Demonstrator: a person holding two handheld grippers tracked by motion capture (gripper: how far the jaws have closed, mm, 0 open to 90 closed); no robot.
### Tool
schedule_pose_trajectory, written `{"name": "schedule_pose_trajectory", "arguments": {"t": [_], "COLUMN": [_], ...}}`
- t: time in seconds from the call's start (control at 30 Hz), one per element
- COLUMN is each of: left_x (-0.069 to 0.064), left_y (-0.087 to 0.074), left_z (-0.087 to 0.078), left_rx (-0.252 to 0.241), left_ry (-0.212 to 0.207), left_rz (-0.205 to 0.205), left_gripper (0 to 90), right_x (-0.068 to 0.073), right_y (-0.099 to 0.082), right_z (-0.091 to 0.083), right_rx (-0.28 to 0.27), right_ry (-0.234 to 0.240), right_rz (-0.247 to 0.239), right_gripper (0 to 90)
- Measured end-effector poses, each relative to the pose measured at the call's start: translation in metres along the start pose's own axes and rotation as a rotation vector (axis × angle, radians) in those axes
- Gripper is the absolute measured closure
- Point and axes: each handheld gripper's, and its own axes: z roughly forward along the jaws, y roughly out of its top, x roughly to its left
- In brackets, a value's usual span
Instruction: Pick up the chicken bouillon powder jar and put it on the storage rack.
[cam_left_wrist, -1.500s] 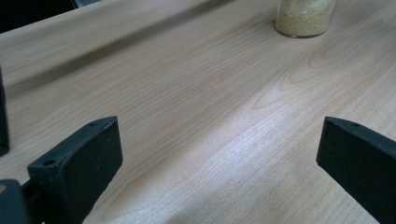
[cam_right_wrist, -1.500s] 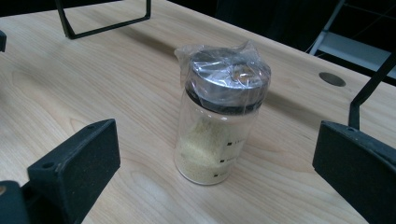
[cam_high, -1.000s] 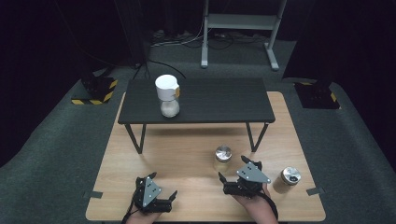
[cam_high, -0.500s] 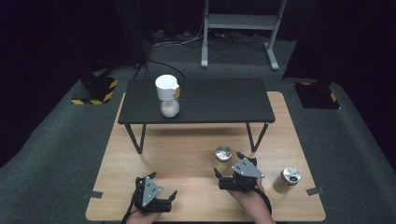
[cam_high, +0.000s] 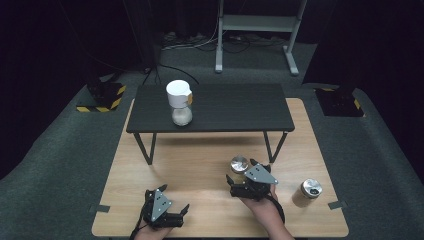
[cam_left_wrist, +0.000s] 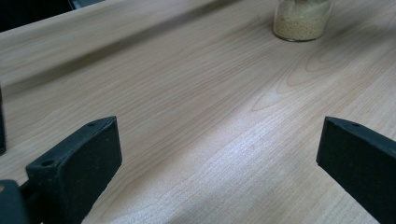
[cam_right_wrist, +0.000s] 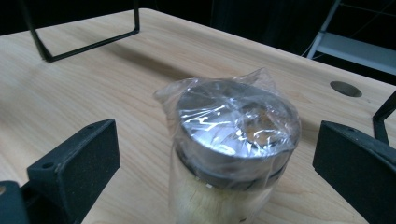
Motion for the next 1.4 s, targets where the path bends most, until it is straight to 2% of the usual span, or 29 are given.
{"name": "schedule_pose_trajectory", "arguments": {"t": [0.67, 0.97, 1.2, 1.4], "left_x": [0.001, 0.001, 0.001, 0.001], "left_y": [0.0, -0.001, -0.001, -0.001], "left_z": [-0.001, -0.001, -0.001, -0.001], "left_rx": [-0.008, -0.012, -0.012, -0.016], "left_ry": [-0.008, -0.013, -0.016, -0.021], "left_rz": [-0.006, -0.002, -0.001, 0.001], "left_gripper": [0.3, 0.4, 0.5, 0.6], "right_x": [-0.001, -0.006, -0.008, -0.009], "right_y": [0.006, 0.003, 0.0, -0.006], "right_z": [0.017, 0.017, 0.014, 0.012], "right_rx": [-0.009, -0.016, -0.03, -0.036], "right_ry": [-0.035, -0.024, -0.014, -0.003], "right_rz": [0.041, 0.07, 0.072, 0.076], "right_gripper": [3.6, 12.6, 21.4, 25.5]}}
